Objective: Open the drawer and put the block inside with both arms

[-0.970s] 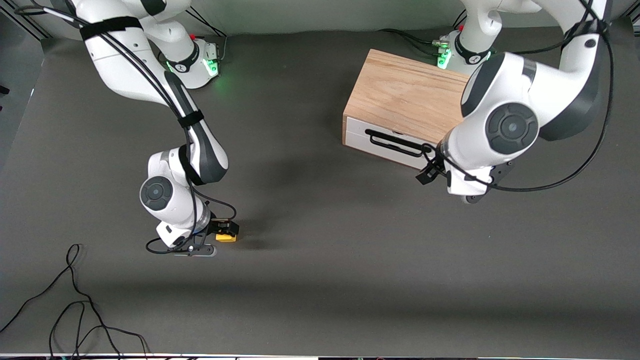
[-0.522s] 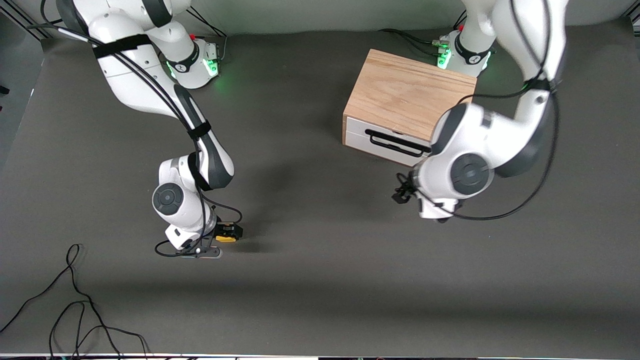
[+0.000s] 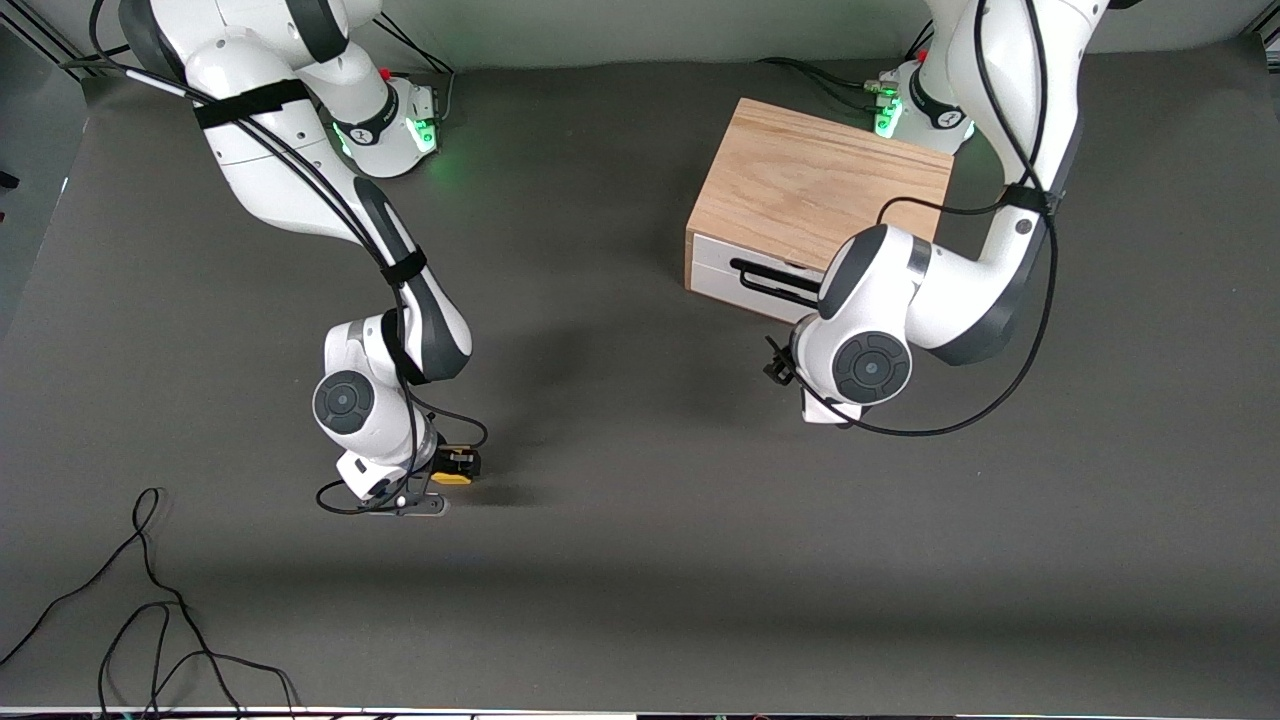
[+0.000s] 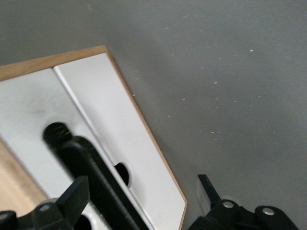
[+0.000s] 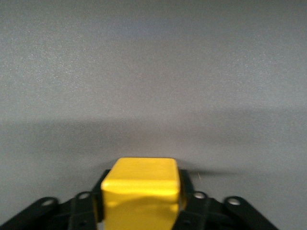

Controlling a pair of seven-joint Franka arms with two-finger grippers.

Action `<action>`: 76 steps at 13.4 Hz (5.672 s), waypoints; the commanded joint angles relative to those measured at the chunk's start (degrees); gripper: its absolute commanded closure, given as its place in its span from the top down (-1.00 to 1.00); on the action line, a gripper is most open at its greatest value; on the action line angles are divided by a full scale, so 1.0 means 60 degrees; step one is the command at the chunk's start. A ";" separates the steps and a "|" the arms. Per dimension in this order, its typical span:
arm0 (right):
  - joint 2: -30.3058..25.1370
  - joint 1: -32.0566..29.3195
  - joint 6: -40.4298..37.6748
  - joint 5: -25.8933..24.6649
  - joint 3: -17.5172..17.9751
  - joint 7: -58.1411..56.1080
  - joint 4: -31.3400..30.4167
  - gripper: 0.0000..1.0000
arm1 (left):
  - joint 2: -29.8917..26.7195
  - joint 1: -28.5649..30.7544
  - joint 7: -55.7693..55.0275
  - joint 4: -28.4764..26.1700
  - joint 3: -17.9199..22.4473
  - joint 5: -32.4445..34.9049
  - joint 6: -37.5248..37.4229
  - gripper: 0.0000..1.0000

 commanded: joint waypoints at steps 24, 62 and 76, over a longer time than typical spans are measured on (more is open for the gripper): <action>-0.5385 0.0003 -0.8965 -0.0272 -0.2514 -0.2145 0.2173 -0.33 | 0.0346 -0.0351 -0.2049 -0.0842 0.0188 0.0241 0.2152 0.99; -0.5404 0.3763 -0.7460 -0.0521 -0.2457 0.2242 0.1029 -0.33 | -0.3169 0.1128 0.6713 0.2997 0.0348 0.1456 -0.2593 1.00; 0.0105 0.5452 -0.6274 0.0988 -0.1067 0.8967 0.6743 -0.35 | -0.2276 0.1963 1.1720 0.2704 0.0539 0.2204 -0.1026 1.00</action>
